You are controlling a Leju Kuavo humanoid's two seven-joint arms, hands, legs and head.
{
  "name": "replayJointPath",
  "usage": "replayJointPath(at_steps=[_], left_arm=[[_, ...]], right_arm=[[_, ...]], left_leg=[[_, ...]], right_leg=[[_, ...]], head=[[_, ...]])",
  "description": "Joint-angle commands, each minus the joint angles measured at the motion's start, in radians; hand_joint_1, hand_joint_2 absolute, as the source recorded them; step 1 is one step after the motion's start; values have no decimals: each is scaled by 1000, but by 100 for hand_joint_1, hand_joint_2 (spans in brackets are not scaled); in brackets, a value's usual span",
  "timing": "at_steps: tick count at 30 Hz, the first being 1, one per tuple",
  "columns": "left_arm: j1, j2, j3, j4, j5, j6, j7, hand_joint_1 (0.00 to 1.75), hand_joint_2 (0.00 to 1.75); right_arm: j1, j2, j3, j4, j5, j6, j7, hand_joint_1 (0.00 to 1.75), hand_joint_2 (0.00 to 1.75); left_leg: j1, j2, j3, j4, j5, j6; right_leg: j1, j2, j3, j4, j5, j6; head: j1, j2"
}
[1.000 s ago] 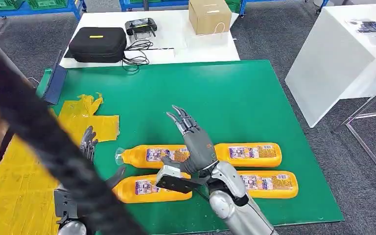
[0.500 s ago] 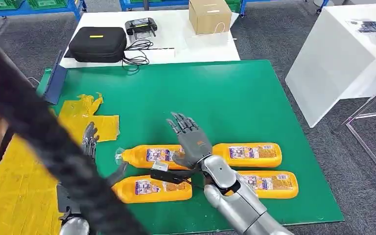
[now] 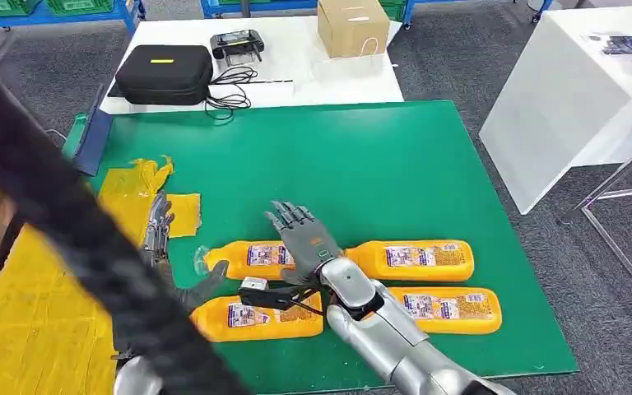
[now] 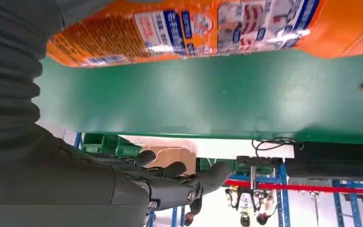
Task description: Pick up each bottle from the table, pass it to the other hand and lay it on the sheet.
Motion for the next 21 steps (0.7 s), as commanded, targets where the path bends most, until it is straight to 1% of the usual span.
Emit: replayJointPath(at_steps=[1, 4, 7, 9, 10, 17, 20, 21], left_arm=[[-43, 7, -35, 65, -4, 7, -1, 0, 175], [-47, 6, -45, 81, -1, 16, 6, 0, 175], [-46, 7, -46, 98, 5, 21, 8, 0, 175], [-47, 7, -46, 104, 7, 22, 8, 0, 175], [-49, 7, -47, 107, 7, 22, 8, 0, 175], [-50, 6, -48, 108, 7, 22, 8, 0, 175], [-53, 4, -49, 117, 8, 23, 9, 0, 175], [-54, 3, -49, 120, 8, 23, 9, 0, 175]], right_arm=[[-72, 7, 44, 131, -4, 21, -3, 0, 175], [-84, 19, 54, 172, -11, 34, -5, 0, 175], [-98, 29, 65, 222, -5, 36, 14, 0, 175], [-106, 35, 63, 247, -7, 38, 21, 0, 175], [-108, 35, 61, 259, -8, 37, 24, 0, 175], [-114, 36, 60, 270, -8, 42, 29, 0, 175], [-131, 44, 60, 317, 7, 58, 68, 0, 175], [-135, 46, 60, 328, 10, 61, 76, 0, 175]], left_leg=[[0, 0, 3, 0, -1, 0], [0, 0, 2, -1, 0, 0], [1, 1, 5, 0, -2, 0], [0, 0, 3, -1, -1, 0], [0, 1, 4, -1, -1, 0], [0, 0, 2, 0, -1, 0], [0, 0, 2, 0, 0, 0], [0, 0, 4, 0, -1, 0]], right_leg=[[1, -1, 3, -1, -1, -1], [0, -1, 2, -1, 0, 0], [1, -1, 5, -2, -1, -1], [0, -1, 3, -1, -1, 0], [1, 0, 4, -1, -1, -1], [0, -1, 2, 0, -1, 0], [0, -1, 2, -1, -1, 0], [1, -2, 4, -1, -1, -1]], head=[[0, 0], [0, 0], [0, 0], [0, 0], [0, 0], [0, 0], [0, 0], [0, 0]])
